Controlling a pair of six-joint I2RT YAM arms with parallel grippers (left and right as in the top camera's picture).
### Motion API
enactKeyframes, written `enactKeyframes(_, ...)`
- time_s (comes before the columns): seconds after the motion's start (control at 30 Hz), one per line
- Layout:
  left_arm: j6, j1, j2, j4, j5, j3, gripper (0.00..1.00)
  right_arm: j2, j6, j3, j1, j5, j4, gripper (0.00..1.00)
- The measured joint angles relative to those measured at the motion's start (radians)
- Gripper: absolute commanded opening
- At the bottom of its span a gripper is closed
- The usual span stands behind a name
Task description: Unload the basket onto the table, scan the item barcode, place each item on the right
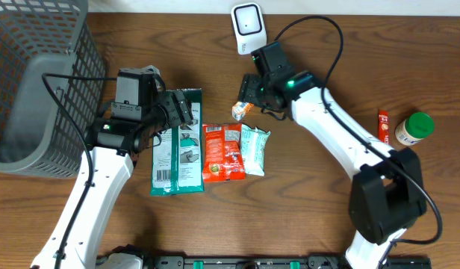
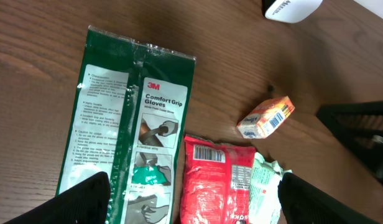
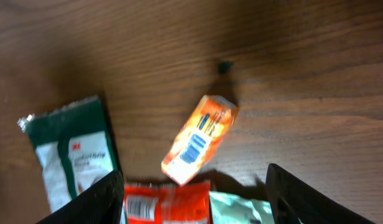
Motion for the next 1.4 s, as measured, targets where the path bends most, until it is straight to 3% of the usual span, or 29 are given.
enactKeyframes(0.3,0.0,0.0,0.0,0.0,0.0,0.0,0.86,0.118,0.146,0.0,0.046,0.094,0.111,0.63)
enactKeyframes(0.6,0.0,0.0,0.0,0.0,0.0,0.0,0.86,0.199,0.187,-0.003,0.065,0.104,0.146,0.31)
enactKeyframes(0.8,0.0,0.0,0.0,0.0,0.0,0.0,0.87,0.194,0.15,-0.003,0.059,0.107,0.107,0.19)
enactKeyframes(0.93,0.0,0.0,0.0,0.0,0.0,0.0,0.87,0.153,0.088,-0.007,0.038,0.116,0.024,0.06)
enactKeyframes(1.2,0.0,0.0,0.0,0.0,0.0,0.0,0.86,-0.055,-0.113,-0.007,-0.063,0.137,-0.2,0.07)
enactKeyframes(1.4,0.0,0.0,0.0,0.0,0.0,0.0,0.86,-0.097,-0.34,-0.008,-0.093,0.098,-0.41,0.16)
